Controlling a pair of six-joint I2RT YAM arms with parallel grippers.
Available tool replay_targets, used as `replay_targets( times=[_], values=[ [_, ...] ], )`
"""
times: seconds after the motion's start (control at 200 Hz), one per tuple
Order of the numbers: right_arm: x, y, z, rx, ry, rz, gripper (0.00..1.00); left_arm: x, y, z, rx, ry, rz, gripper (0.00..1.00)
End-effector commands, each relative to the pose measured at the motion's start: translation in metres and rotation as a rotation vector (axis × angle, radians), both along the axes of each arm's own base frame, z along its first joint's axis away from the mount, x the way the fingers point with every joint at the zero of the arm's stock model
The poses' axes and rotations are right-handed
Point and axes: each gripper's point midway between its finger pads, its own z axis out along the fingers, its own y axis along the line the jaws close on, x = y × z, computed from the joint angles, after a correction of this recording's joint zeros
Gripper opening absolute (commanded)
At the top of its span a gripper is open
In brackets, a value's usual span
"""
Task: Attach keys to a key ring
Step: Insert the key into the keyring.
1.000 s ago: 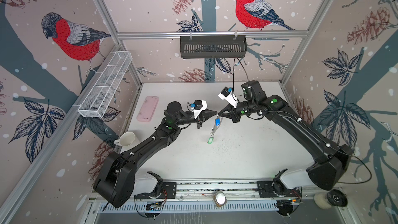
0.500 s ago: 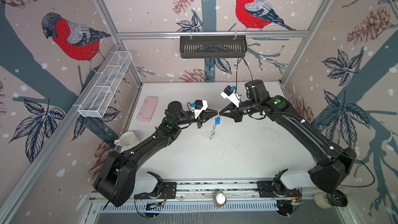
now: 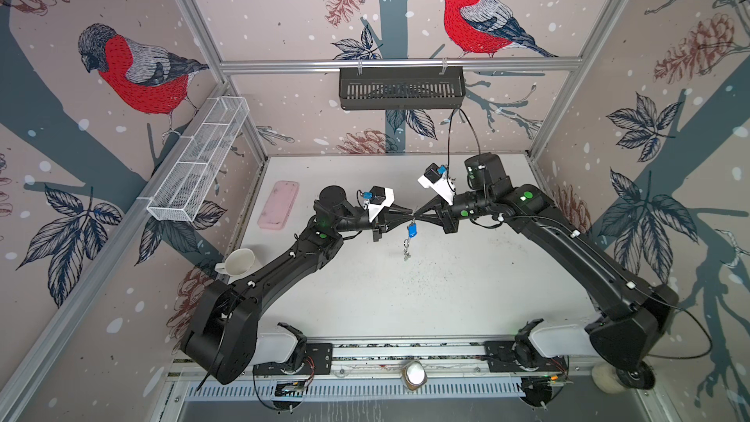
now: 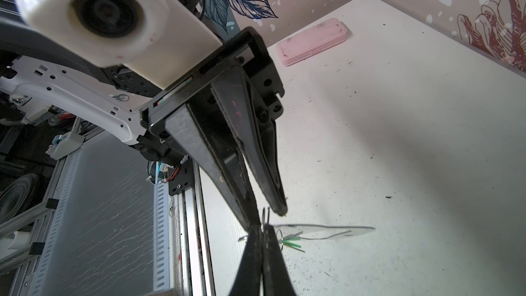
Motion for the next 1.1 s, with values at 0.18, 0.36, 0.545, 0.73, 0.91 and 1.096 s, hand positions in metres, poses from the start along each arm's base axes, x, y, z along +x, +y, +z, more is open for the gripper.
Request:
replay_targets(
  times=[0.18, 0.36, 0.545, 0.73, 0.91, 1.096],
  values=[
    [-0.001, 0.005, 0.013, 0.055, -0.056, 0.024, 0.00, -0.008, -0.003, 0.003, 0.007, -0.017, -0.071, 0.07],
    [0.001, 0.004, 0.014, 0.058, -0.066, 0.008, 0.00, -0.008, -0.003, 0.003, 0.007, -0.020, -0.068, 0.00],
    [0.009, 0.002, 0.016, 0.059, -0.085, -0.042, 0.00, -0.008, -0.002, 0.006, -0.017, -0.027, -0.061, 0.00],
    [0.024, -0.007, 0.027, 0.083, -0.129, -0.152, 0.29, -0.008, 0.003, 0.017, -0.101, -0.028, -0.046, 0.00],
    [0.032, -0.025, 0.053, 0.142, -0.207, -0.266, 0.39, -0.001, 0.010, 0.037, -0.236, 0.003, -0.015, 0.00],
    [0.046, -0.046, 0.070, 0.205, -0.316, -0.430, 0.39, 0.003, 0.021, 0.068, -0.429, 0.032, 0.004, 0.00]
  ],
)
